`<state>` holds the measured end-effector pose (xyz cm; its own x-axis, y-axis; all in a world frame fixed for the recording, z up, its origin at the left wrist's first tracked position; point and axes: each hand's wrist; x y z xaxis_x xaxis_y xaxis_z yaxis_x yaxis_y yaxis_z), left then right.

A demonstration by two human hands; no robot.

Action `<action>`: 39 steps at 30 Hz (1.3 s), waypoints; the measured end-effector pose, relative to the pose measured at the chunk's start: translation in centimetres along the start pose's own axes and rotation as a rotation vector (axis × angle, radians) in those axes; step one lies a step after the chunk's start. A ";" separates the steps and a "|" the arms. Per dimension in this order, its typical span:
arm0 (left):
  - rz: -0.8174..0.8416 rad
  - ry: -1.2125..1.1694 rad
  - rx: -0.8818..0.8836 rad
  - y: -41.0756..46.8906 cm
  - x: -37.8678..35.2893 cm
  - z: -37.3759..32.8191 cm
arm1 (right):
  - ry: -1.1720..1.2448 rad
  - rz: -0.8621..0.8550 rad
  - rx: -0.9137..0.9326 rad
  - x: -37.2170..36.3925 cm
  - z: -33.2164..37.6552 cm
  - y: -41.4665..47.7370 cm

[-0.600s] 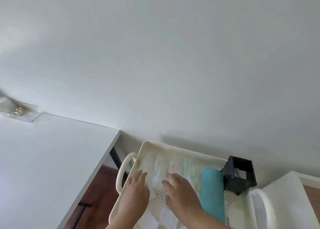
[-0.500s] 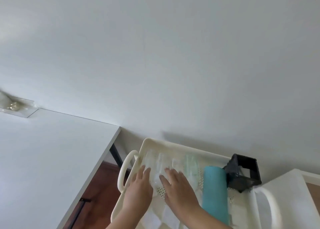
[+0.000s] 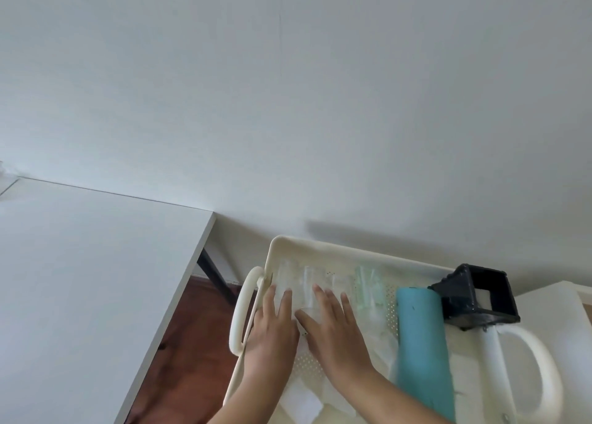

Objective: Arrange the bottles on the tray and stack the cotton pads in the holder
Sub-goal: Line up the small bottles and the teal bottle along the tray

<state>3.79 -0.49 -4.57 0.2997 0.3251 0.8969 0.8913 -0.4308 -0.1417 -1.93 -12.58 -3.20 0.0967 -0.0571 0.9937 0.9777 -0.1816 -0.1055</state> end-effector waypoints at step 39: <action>0.295 -0.211 -0.253 12.1 11.7 -0.7 | 0.710 0.084 -0.052 5.5 -6.3 7.5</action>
<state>17.82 -2.45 4.49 0.6151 0.3105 0.7247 0.6535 -0.7151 -0.2482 4.71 -20.47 1.21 0.0093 -0.6948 0.7191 0.9603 -0.1943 -0.2002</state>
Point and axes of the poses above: each hand's wrist, its own y-axis towards the middle knuckle, its own x-axis out of the back of the hand, z = x × y, and after that the axes turned 6 degrees about -y, right-handed
